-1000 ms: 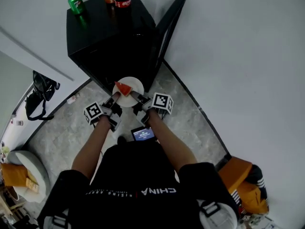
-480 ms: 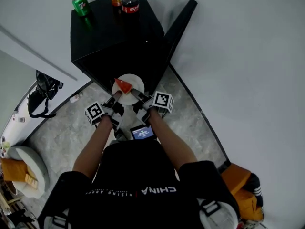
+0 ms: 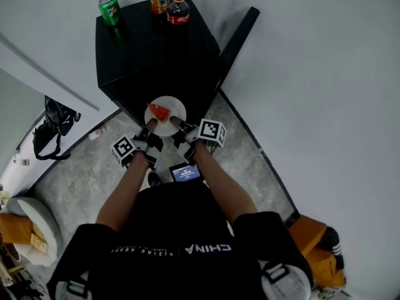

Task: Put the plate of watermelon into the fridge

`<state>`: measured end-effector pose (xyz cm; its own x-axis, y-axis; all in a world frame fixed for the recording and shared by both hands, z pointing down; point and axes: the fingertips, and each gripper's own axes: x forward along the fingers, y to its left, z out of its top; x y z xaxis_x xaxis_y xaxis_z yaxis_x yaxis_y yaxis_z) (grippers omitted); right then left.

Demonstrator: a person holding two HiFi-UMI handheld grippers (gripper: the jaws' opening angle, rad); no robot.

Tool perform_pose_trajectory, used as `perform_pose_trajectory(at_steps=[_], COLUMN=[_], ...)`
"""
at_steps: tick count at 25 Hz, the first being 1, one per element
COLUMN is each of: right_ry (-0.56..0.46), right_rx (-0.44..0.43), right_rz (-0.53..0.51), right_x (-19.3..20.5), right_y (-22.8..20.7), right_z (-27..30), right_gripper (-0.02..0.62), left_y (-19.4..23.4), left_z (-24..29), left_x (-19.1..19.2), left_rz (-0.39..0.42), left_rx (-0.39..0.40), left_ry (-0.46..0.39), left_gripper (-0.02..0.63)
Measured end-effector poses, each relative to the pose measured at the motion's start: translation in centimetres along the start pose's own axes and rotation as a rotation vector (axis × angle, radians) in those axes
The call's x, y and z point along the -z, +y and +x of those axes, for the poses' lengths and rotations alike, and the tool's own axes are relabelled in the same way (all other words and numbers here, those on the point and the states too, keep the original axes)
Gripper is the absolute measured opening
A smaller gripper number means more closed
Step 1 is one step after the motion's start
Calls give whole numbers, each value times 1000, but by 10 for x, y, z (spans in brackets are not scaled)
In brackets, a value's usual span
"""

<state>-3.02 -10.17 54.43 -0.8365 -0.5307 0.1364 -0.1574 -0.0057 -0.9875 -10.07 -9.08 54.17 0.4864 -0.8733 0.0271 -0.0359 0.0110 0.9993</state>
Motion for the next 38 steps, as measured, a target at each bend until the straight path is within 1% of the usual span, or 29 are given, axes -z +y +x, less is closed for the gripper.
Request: perform_pose_trajectory(at_steps=[2, 4, 10, 15, 17, 19, 21, 22, 25, 27, 28, 30, 33, 36, 38], right_ry=[-1, 3, -28, -62, -74, -83, -101, -112, -135, -139, -141, -143, -131, -125, -123], right_rx=[6, 10, 27, -11, -3, 5, 8, 9, 9, 8, 9, 12, 25, 36, 37], right_rz=[1, 8, 48, 123, 137, 145, 160, 166, 164, 163, 164, 161, 153, 155, 156], right_x=[0, 1, -5, -16, -21, -26, -33, -38, -50, -56, -59, -63, -67, -73, -77], right_y=[-2, -4, -11, -18, -24, -31, -40, -45, -58, -67, -72, -82, -96, -109, -117], right_z=[0, -1, 0, 7, 11, 16, 22, 24, 33, 42, 46, 54, 66, 78, 86], right_gripper=[21, 23, 23, 23, 25, 25, 26, 26, 26, 26, 26, 26, 26, 26, 26], left_y=[3, 6, 6, 7, 14, 24, 31, 34, 46, 56, 60, 71, 91, 105, 115], left_z=[1, 2, 12, 27, 32, 35, 39, 42, 51, 60, 64, 73, 81, 90, 94], left_x=[-5, -10, -15, -21, -26, -31, -34, -35, -34, -31, -29, -28, -36, -46, -53], left_rz=[-8, 4, 32, 106, 139, 186, 202, 200, 204, 188, 177, 178, 176, 131, 106], left_rx=[-9, -25, -35, -45, -84, -147, -168, -160, -135, -124, -124, -141, -185, -171, -176], left_ry=[-18, -28, -20, 4, 3, -1, -3, -3, 13, 30, 38, 43, 5, -47, -73], left_gripper=[29, 29, 29, 31, 32, 39, 69, 82, 87, 87, 87, 87, 78, 63, 52])
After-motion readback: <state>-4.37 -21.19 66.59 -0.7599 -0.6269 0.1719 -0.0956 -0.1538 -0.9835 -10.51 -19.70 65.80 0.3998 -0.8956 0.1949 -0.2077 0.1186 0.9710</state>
